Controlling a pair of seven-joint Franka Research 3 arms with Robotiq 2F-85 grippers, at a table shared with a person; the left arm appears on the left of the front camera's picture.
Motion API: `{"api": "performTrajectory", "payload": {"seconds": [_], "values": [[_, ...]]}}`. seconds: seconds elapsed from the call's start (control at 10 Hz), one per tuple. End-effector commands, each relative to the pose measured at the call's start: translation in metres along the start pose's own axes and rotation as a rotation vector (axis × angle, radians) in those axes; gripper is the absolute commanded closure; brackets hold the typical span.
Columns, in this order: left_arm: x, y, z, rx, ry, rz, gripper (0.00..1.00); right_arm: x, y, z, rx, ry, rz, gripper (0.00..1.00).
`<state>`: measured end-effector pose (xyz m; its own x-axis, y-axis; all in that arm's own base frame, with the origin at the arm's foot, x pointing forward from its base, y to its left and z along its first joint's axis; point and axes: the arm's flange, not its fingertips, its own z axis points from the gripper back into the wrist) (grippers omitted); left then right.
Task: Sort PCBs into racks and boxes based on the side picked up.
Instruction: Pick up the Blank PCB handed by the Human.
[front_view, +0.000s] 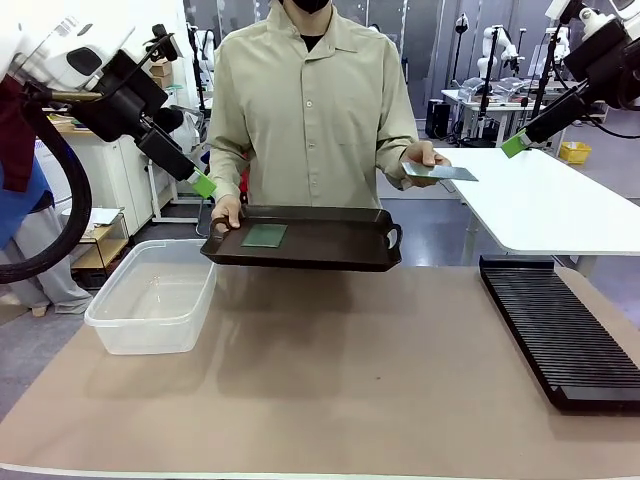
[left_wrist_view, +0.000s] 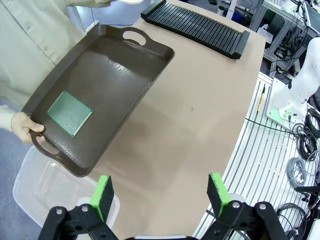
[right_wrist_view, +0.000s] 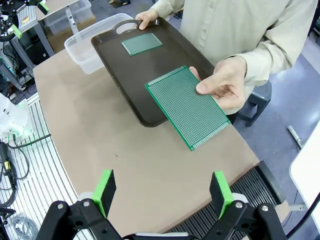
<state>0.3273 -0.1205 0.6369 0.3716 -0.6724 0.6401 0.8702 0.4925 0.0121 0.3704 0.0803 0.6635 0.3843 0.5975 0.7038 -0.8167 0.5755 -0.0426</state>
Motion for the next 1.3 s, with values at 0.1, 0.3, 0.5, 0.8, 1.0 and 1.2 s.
{"api": "performTrajectory", "payload": {"seconds": [0.1,0.3,0.5,0.8,1.0,1.2], "values": [[0.000,-0.001,-0.001,0.008,-0.004,-0.008,0.00,0.000,0.001,-0.001,0.003,0.002,0.000,0.00],[0.000,-0.001,-0.001,0.008,-0.004,-0.008,0.00,0.000,0.001,-0.001,0.003,0.002,0.000,0.00],[0.000,-0.001,-0.001,0.008,-0.004,-0.008,0.00,0.008,-0.017,0.002,0.049,-0.012,-0.117,0.00],[0.000,-0.001,-0.001,0.008,-0.004,-0.008,0.00,0.011,-0.059,-0.005,0.179,0.005,-0.465,0.00],[0.000,-0.001,-0.001,0.008,-0.004,-0.008,0.00,-0.001,-0.085,-0.014,0.252,0.012,-0.656,0.00],[0.000,-0.001,-0.001,0.008,-0.004,-0.008,0.00,-0.017,-0.106,-0.020,0.324,0.016,-0.777,0.00]]}}
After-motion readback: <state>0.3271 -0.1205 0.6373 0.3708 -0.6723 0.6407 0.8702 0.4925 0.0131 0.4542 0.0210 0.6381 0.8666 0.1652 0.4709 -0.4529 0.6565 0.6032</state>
